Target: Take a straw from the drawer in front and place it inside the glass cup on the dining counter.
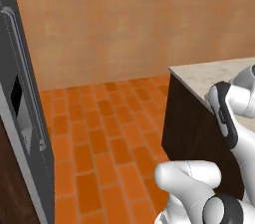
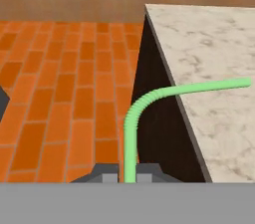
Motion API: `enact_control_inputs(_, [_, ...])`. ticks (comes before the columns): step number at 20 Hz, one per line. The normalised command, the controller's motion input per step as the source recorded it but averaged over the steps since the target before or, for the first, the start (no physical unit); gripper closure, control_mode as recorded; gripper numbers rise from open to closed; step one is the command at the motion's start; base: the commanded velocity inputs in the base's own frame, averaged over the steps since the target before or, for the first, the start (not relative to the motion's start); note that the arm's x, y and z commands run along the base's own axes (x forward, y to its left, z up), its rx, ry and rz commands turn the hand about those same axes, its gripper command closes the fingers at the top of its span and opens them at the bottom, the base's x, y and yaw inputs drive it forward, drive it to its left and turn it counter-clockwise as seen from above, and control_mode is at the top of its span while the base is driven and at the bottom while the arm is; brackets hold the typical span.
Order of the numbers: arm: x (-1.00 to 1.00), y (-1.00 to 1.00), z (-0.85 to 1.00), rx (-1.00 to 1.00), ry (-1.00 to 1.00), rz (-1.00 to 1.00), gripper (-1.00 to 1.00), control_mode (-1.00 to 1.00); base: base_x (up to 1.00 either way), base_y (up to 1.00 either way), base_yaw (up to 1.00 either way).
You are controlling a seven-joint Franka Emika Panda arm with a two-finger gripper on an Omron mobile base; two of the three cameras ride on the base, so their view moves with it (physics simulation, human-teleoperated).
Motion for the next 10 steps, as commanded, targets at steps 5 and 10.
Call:
enact_control_inputs(5, [0.00, 0.00, 0.00, 0.00, 0.00, 0.00, 1.00, 1.00, 0.97, 0.45, -0.35])
enact_control_inputs(10, [0.00, 0.00, 0.00, 0.00, 0.00, 0.00, 1.00, 1.00, 0.90, 0.59, -0.35])
